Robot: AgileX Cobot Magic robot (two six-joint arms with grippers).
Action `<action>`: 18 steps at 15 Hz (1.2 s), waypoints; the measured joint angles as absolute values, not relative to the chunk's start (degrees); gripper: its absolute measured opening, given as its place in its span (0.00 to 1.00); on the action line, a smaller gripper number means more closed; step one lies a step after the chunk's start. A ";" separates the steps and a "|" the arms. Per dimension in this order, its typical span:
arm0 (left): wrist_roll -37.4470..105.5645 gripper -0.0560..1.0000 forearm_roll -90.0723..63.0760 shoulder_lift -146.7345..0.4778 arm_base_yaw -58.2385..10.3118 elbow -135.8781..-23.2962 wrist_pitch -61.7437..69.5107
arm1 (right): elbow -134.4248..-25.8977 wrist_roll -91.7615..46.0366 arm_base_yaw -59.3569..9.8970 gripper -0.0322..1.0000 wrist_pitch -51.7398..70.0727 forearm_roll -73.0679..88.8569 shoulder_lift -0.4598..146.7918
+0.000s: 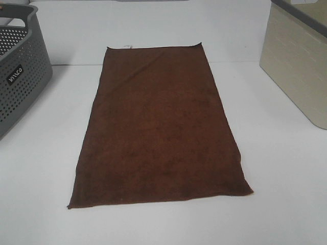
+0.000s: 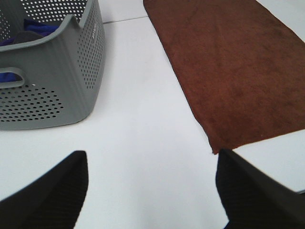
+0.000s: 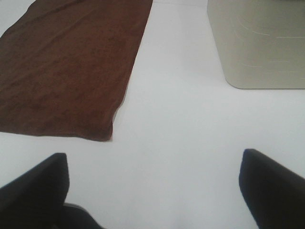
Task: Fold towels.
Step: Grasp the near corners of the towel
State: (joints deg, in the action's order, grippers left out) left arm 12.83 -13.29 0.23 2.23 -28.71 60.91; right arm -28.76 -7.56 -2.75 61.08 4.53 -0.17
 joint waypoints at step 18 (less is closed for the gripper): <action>12.83 0.73 -13.29 0.23 2.23 -28.71 60.91 | -28.76 -7.56 -2.75 0.91 61.08 4.53 -0.17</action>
